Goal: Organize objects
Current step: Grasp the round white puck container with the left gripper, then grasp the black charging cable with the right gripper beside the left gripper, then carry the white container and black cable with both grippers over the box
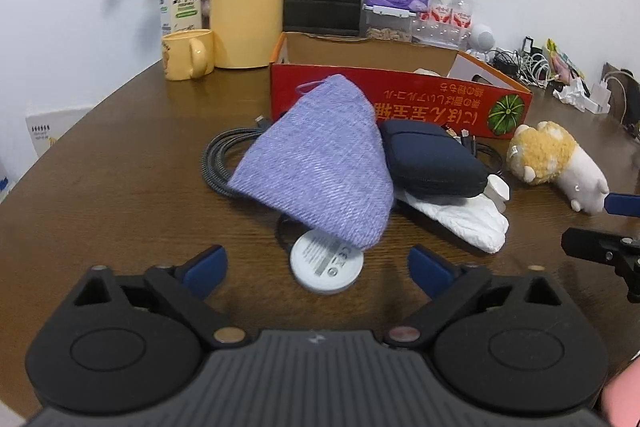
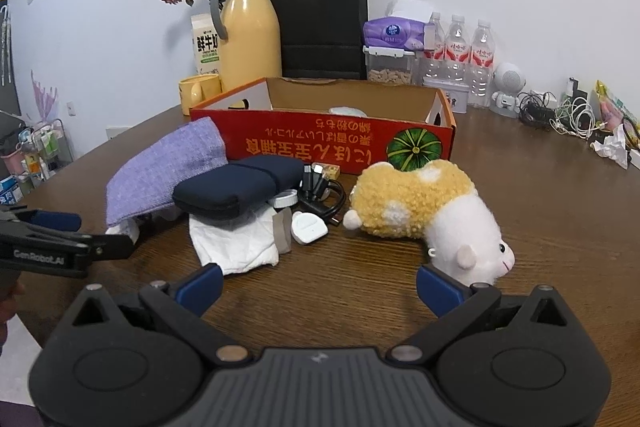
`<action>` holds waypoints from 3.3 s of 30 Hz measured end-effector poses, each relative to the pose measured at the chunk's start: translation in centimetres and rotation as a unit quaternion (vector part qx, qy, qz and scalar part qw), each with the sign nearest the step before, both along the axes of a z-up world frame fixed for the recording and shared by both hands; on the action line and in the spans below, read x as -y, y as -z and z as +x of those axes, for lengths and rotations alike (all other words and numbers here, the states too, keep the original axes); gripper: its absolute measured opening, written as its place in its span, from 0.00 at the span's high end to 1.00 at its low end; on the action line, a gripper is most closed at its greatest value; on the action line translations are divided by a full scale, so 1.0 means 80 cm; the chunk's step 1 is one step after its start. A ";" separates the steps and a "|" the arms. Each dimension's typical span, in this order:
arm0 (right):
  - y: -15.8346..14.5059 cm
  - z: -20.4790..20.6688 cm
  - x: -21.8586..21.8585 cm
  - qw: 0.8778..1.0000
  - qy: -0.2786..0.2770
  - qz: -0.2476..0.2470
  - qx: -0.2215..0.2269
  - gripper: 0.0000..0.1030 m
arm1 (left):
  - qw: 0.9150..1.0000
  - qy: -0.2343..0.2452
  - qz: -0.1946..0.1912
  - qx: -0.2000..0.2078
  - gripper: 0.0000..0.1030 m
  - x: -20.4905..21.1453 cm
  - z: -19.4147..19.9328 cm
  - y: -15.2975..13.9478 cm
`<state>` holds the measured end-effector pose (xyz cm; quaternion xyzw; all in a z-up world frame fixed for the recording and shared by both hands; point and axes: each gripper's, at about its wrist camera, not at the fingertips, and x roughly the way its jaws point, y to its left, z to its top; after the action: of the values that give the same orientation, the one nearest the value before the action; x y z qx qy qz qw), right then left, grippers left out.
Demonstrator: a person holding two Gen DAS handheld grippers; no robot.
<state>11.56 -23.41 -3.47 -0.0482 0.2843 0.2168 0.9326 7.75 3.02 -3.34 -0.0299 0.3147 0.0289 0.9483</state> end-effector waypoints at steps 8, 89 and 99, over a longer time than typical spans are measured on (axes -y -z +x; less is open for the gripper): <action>0.006 0.005 -0.003 1.000 0.001 -0.004 -0.008 0.00 | 1.000 0.001 0.005 0.003 0.61 0.002 0.006 0.009; -0.076 0.040 -0.071 0.989 -0.114 -0.001 0.089 0.93 | 0.987 0.075 -0.004 0.142 0.61 -0.020 -0.005 -0.102; -0.114 0.162 -0.063 0.991 -0.026 0.027 0.132 0.93 | 0.982 0.081 -0.025 0.168 0.61 0.004 0.135 -0.143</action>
<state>24.48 -18.37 5.68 -0.0585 0.1516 0.2405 0.9569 18.57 2.66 8.13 -0.0323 0.1524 -0.0612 0.9859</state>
